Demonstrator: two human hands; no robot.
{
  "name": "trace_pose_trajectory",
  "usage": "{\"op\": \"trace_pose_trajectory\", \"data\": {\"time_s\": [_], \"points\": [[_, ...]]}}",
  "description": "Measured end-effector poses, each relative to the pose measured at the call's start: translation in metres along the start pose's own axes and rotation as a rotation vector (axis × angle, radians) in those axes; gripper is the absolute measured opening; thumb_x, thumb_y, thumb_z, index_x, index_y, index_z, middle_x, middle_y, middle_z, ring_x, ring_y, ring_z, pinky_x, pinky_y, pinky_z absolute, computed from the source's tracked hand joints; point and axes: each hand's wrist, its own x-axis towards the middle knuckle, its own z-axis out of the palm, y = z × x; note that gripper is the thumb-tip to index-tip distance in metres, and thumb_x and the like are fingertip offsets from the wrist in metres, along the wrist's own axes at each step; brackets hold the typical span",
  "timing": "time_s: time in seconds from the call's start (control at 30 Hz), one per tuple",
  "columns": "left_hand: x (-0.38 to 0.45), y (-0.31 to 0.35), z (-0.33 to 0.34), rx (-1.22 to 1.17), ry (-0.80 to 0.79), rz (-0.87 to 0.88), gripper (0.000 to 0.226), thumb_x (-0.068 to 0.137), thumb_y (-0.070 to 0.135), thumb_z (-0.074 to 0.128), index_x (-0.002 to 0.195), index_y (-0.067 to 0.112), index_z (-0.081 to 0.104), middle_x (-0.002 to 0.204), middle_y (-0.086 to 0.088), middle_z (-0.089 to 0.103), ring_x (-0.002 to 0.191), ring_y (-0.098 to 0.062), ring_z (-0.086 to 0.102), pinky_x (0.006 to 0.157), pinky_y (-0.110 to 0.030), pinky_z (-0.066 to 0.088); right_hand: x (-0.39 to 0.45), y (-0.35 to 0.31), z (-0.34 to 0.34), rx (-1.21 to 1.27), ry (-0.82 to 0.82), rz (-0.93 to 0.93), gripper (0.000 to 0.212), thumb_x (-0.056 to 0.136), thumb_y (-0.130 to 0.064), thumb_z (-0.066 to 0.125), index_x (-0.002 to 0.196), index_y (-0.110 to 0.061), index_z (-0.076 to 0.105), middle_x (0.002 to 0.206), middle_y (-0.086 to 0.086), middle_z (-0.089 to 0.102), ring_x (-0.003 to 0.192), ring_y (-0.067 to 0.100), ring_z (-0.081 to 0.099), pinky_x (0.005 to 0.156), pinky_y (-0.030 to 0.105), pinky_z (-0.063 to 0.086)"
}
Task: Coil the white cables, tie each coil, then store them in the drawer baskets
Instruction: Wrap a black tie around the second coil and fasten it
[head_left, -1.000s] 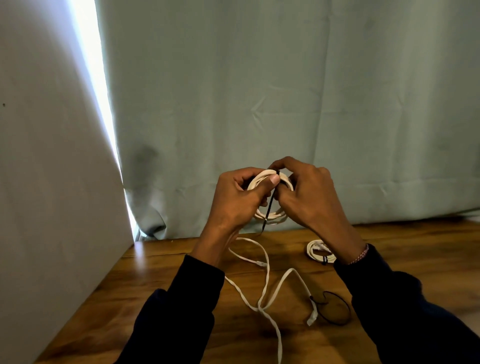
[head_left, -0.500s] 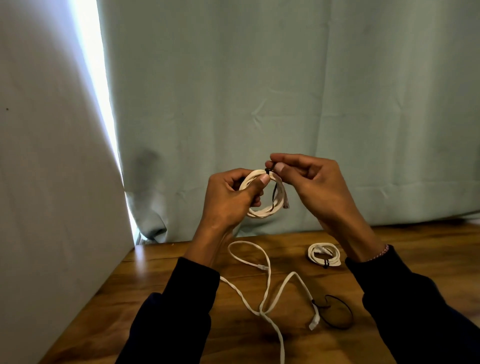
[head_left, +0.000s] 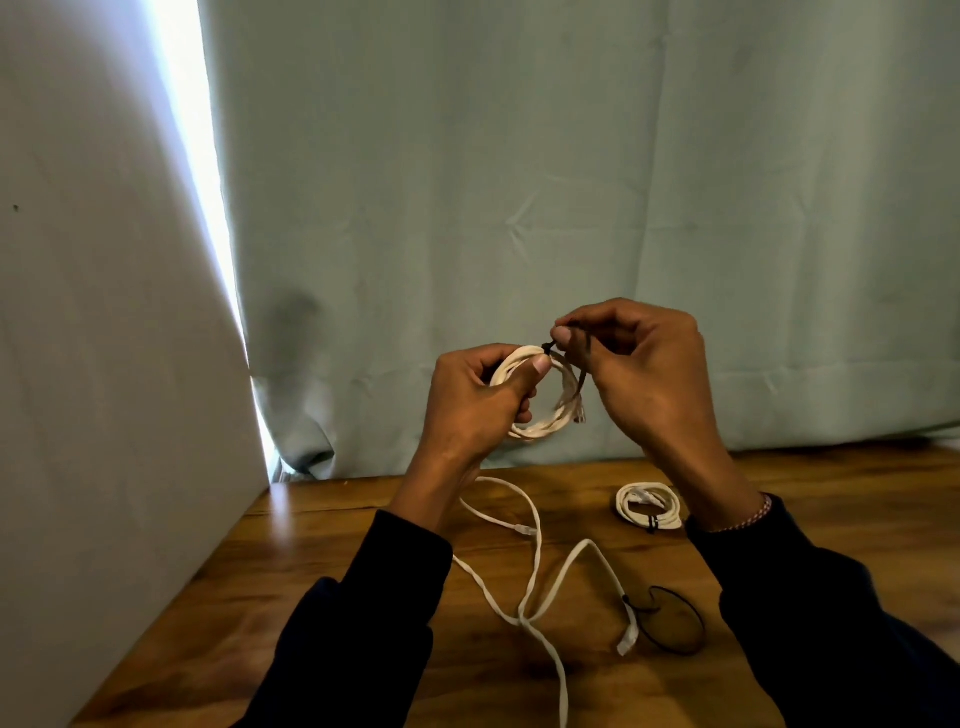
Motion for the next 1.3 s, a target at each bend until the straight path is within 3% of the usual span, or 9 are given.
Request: {"op": "trace_pose_trajectory", "data": {"time_s": [0.17, 0.3, 0.47, 0.6, 0.73, 0.9, 1.07, 1.2, 1.3], "points": [[0.001, 0.001, -0.001, -0.029, 0.079, -0.005, 0.008, 0.089, 0.023, 0.074, 0.096, 0.02, 0.077, 0.067, -0.001, 0.071, 0.055, -0.009, 0.064, 0.055, -0.021, 0.053, -0.009, -0.009, 0.007, -0.07, 0.016, -0.011, 0.01, 0.088, -0.019, 0.075, 0.097, -0.022, 0.077, 0.081, -0.021, 0.068, 0.082, -0.009, 0.067, 0.067, 0.003, 0.05], [0.003, 0.001, -0.003, -0.097, 0.119, -0.035, 0.016, 0.088, 0.018, 0.075, 0.104, 0.014, 0.077, 0.077, -0.002, 0.076, 0.058, -0.014, 0.069, 0.055, -0.024, 0.055, -0.016, -0.013, 0.014, -0.111, -0.001, -0.026, 0.012, 0.088, -0.018, 0.076, 0.1, -0.019, 0.077, 0.088, -0.013, 0.072, 0.08, -0.005, 0.066, 0.068, 0.001, 0.049], [0.004, 0.005, -0.006, -0.251, 0.142, -0.103, 0.016, 0.089, 0.007, 0.072, 0.104, 0.007, 0.076, 0.083, -0.008, 0.077, 0.071, -0.024, 0.074, 0.062, -0.029, 0.06, -0.02, -0.014, 0.019, -0.084, -0.034, -0.041, 0.014, 0.088, -0.019, 0.075, 0.102, -0.02, 0.076, 0.087, -0.015, 0.07, 0.079, -0.01, 0.065, 0.07, 0.0, 0.048], [0.006, 0.014, -0.01, -0.414, 0.142, -0.2, 0.009, 0.09, 0.004, 0.069, 0.092, 0.004, 0.077, 0.082, -0.015, 0.075, 0.07, -0.024, 0.071, 0.062, -0.03, 0.057, -0.024, -0.01, 0.025, -0.049, -0.049, -0.122, 0.015, 0.088, -0.014, 0.074, 0.103, -0.016, 0.078, 0.102, -0.005, 0.074, 0.093, 0.0, 0.068, 0.084, 0.01, 0.053], [0.006, 0.02, -0.01, -0.551, 0.089, -0.26, 0.01, 0.091, 0.001, 0.066, 0.09, -0.002, 0.075, 0.087, -0.023, 0.073, 0.07, -0.026, 0.062, 0.059, -0.026, 0.054, -0.027, -0.005, 0.03, -0.092, 0.013, -0.18, 0.016, 0.086, -0.012, 0.077, 0.101, -0.012, 0.079, 0.12, 0.003, 0.061, 0.106, 0.004, 0.055, 0.084, 0.002, 0.047], [0.009, 0.017, -0.015, -0.46, 0.08, -0.199, 0.011, 0.091, 0.002, 0.067, 0.098, 0.0, 0.075, 0.094, -0.02, 0.075, 0.079, -0.028, 0.071, 0.063, -0.029, 0.059, -0.024, -0.007, 0.026, -0.19, -0.03, -0.208, 0.019, 0.086, -0.01, 0.076, 0.104, -0.015, 0.079, 0.127, 0.008, 0.056, 0.114, 0.012, 0.05, 0.086, -0.001, 0.042], [0.011, 0.015, -0.023, -0.354, 0.081, -0.101, 0.01, 0.091, 0.005, 0.068, 0.098, 0.005, 0.074, 0.091, -0.013, 0.077, 0.082, -0.028, 0.075, 0.067, -0.032, 0.062, -0.021, -0.017, 0.02, -0.355, -0.242, -0.257, 0.029, 0.093, -0.011, 0.067, 0.12, -0.021, 0.073, 0.131, 0.003, 0.054, 0.117, 0.012, 0.051, 0.086, -0.002, 0.034], [0.007, 0.016, -0.02, -0.316, 0.061, -0.087, 0.01, 0.091, 0.003, 0.067, 0.099, 0.004, 0.073, 0.08, -0.01, 0.077, 0.07, -0.019, 0.074, 0.063, -0.026, 0.06, -0.015, -0.018, 0.014, -0.214, -0.18, -0.151, 0.037, 0.089, -0.028, 0.073, 0.123, -0.021, 0.06, 0.128, -0.004, 0.059, 0.113, 0.006, 0.055, 0.094, 0.017, 0.048], [0.005, 0.016, -0.018, -0.252, -0.005, -0.049, 0.016, 0.092, 0.002, 0.066, 0.107, -0.001, 0.073, 0.083, -0.01, 0.078, 0.073, -0.022, 0.076, 0.065, -0.028, 0.061, -0.005, -0.014, 0.006, -0.087, -0.201, -0.019, 0.054, 0.085, -0.029, 0.076, 0.133, -0.023, 0.053, 0.13, -0.008, 0.061, 0.114, 0.004, 0.059, 0.094, 0.018, 0.049]]}}
